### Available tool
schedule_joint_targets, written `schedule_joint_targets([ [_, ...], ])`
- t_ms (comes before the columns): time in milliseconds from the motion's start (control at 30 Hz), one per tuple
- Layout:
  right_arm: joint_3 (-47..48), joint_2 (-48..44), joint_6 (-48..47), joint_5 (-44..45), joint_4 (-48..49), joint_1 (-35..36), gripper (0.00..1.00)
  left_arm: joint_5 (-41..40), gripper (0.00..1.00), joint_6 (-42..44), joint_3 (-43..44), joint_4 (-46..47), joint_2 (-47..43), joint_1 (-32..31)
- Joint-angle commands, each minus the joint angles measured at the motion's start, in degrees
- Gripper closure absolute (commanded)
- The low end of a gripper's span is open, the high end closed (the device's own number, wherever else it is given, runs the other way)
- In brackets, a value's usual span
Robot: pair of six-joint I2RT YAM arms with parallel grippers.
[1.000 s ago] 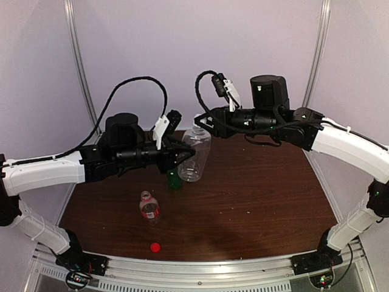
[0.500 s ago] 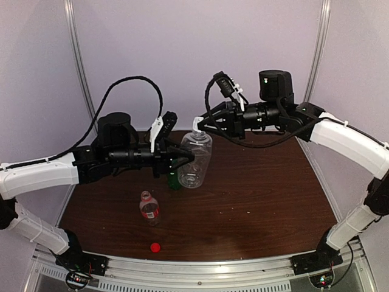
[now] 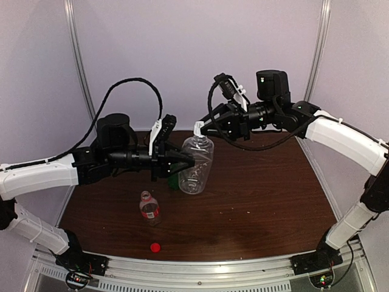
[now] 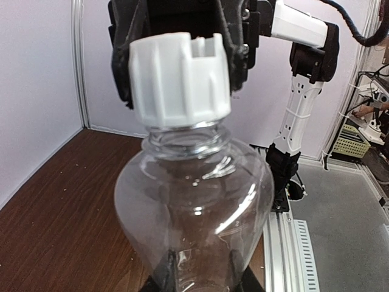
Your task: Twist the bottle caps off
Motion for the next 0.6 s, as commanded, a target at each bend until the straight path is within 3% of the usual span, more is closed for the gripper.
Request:
schedule_joint_targets([
  [0, -1.20, -1.76, 1.77, 4.46, 0.33, 0.28, 0.61, 0.69, 0.96, -0.16, 0.59, 6.38, -0.15, -0.37],
  [367, -4.19, -7.29, 6.35, 11.59, 1.46, 0.33, 0.32, -4.38, 0.96, -0.23, 1.69, 6.16, 1.91, -0.36],
  [567, -4.25, -9.76, 12.46, 21.54, 1.89, 1.58, 0.26, -7.61, 0.96, -0.56, 2.42, 5.85, 2.81, -0.34],
])
